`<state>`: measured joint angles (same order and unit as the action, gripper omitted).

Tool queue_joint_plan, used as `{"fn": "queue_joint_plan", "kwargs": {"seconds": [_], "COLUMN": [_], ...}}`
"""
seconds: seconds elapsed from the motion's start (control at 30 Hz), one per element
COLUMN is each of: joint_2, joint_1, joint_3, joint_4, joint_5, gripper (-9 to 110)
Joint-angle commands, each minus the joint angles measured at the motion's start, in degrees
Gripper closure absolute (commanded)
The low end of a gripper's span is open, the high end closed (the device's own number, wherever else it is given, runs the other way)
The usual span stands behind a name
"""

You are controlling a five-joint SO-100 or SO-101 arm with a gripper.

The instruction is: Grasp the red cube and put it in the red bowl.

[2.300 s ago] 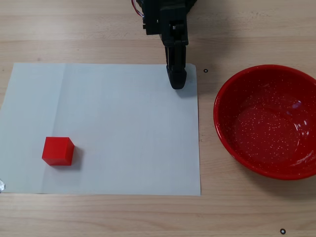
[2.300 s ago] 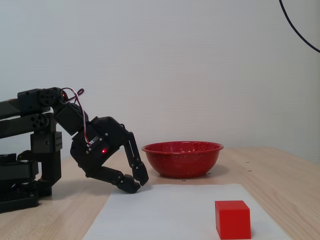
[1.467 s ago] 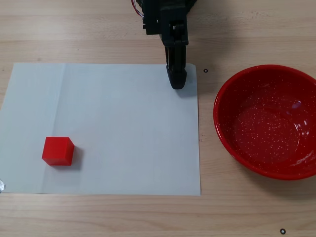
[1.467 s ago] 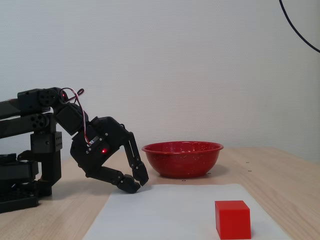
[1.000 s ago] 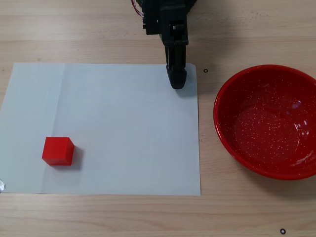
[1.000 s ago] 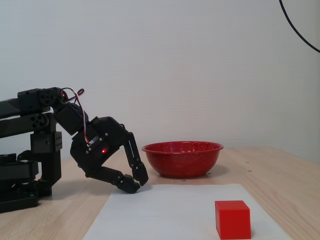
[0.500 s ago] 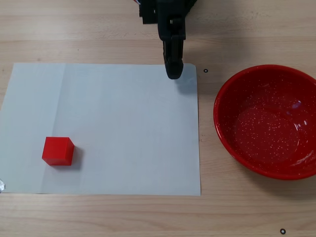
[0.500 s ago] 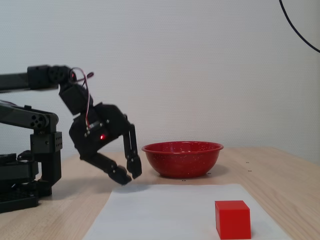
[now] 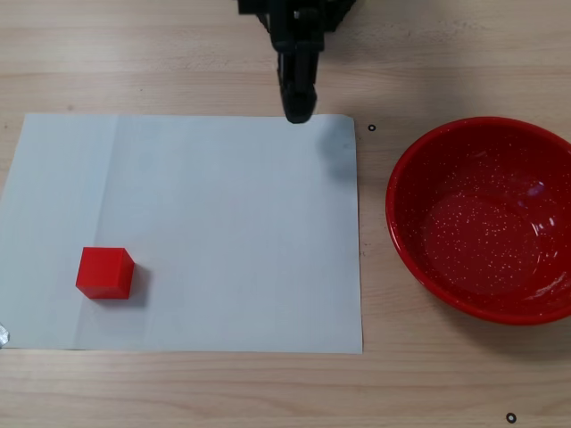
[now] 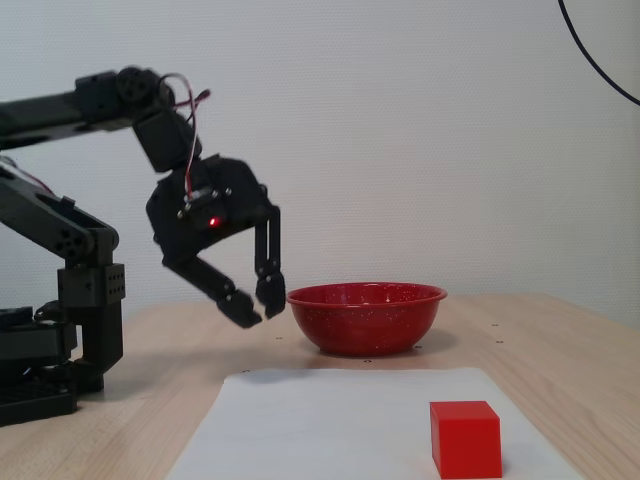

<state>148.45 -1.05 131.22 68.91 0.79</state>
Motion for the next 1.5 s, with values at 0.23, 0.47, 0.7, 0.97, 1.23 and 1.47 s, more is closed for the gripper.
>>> {"fn": "queue_joint_plan", "kwargs": {"seconds": [0.23,0.47,0.7,0.97,1.23,1.47], "joint_2": [-11.34,-20.92,-33.49,-45.79,-56.6,-65.3], "joint_1": [4.04,7.65,12.83,17.14,19.78,22.32], "joint_3": [-24.7,-37.44,-50.63,-63.63,-77.17,-87.28], "joint_4": [8.26,14.59,19.86,22.24,25.58,30.15], "joint_5": [3.34,4.92,6.15,9.58,15.03,19.78], "gripper": [101,101,101,101,101,101]}}
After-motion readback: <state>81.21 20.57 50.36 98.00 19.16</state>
